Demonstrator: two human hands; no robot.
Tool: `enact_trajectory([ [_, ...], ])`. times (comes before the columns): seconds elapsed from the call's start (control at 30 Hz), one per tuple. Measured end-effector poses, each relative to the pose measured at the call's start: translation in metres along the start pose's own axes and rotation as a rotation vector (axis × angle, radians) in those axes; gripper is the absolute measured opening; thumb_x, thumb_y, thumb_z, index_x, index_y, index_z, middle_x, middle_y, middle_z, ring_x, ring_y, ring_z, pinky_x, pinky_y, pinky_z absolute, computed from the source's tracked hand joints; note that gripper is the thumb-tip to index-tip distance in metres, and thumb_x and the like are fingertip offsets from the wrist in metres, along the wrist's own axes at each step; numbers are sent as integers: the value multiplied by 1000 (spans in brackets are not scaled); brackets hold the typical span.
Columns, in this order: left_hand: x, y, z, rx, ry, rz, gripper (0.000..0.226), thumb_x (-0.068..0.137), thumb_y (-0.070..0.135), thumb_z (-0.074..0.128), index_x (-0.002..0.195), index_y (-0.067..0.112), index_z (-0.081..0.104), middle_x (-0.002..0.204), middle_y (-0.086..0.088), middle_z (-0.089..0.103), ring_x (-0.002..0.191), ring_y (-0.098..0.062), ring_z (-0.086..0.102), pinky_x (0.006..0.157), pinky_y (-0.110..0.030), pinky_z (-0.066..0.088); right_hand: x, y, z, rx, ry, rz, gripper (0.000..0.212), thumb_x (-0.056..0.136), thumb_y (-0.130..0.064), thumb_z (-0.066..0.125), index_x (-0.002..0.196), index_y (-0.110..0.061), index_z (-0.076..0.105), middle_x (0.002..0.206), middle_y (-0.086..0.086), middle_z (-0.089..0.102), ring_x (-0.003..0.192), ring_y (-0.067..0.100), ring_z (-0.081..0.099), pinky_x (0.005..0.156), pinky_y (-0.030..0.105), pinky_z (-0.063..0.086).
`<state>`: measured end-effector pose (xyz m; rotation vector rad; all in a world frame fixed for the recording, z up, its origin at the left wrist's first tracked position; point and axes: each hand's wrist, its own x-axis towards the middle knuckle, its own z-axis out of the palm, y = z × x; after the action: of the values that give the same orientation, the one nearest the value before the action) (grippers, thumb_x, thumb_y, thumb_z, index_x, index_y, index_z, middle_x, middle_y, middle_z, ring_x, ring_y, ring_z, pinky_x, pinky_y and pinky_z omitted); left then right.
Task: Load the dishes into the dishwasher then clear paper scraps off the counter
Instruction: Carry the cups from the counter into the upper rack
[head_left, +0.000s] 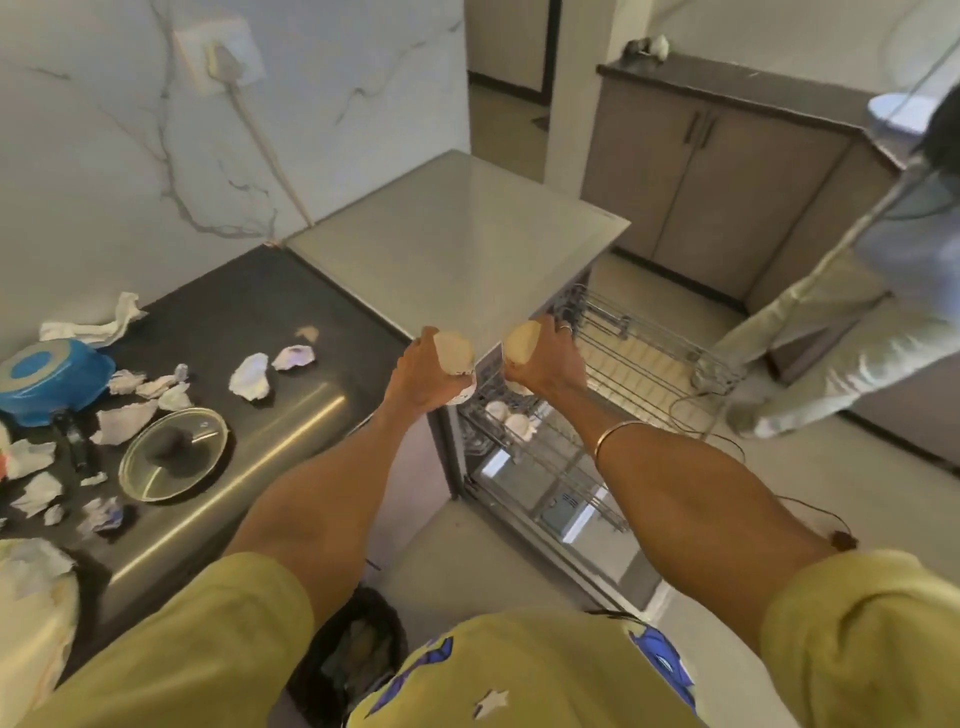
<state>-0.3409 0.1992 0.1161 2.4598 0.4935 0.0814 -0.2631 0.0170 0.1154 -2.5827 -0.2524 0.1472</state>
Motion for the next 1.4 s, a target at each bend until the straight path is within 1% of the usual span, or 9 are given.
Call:
enact_trajectory([
  [0.2,5,66,52,58,-111,141,86,66,46,82,132,14,38,121,-15,59,106,-36,59,86,-44,53,-15,81,-37,1,11,66,91,66,-51,82,136,-17,35,129,15,49,115,36,56,88,48,54],
  [0.37,9,105,103,46,-168,166,88,60,49,82,132,18,41,123,-8,60,107,-30,61,82,-39,53,-18,148,-68,33,-26,161,96,61,-41,88,138,-18,35,131,15,50,116,37,56,93,49,53],
  [0.53,3,130,145,76,-212,174,96,63,38,89,141,14,38,139,-12,38,121,-34,50,100,-47,46,-14,199,-83,26,-69,215,99,59,-38,90,139,-19,35,132,14,49,117,36,55,94,50,53],
  [0.63,2,133,164,76,-209,125,95,63,38,89,141,13,39,135,-12,41,118,-32,52,100,-46,47,-10,215,-80,2,-111,209,101,58,-35,91,140,-19,34,133,15,48,119,37,54,93,51,53],
  [0.77,9,125,176,154,-256,77,94,60,38,88,137,14,41,128,-8,48,116,-29,53,98,-46,49,-7,221,-62,31,-179,211,100,61,-32,90,141,-17,33,135,14,46,120,38,53,94,52,53],
  [0.93,37,107,191,251,-385,144,92,59,29,90,136,15,42,130,-7,47,115,-26,53,96,-40,46,-2,222,-26,22,-235,269,102,59,-33,91,141,-16,32,139,12,46,120,36,54,93,50,53],
  [1.07,63,83,216,274,-463,159,96,56,20,91,136,14,39,134,-6,43,117,-29,53,99,-46,49,8,228,12,-20,-305,258,100,61,-28,91,141,-16,34,141,12,44,123,36,53,96,50,51],
  [1.2,86,47,259,384,-567,251,95,54,26,90,133,19,37,133,-2,40,113,-30,57,91,-51,53,19,241,62,10,-334,290,102,63,-18,90,146,-17,31,143,13,42,127,36,49,99,52,49],
  [1.4,97,16,309,568,-649,420,86,63,25,89,132,13,40,131,-6,44,109,-27,58,82,-38,55,27,253,128,39,-353,329,86,67,-14,86,137,-26,37,134,12,47,115,38,57,85,50,55],
])
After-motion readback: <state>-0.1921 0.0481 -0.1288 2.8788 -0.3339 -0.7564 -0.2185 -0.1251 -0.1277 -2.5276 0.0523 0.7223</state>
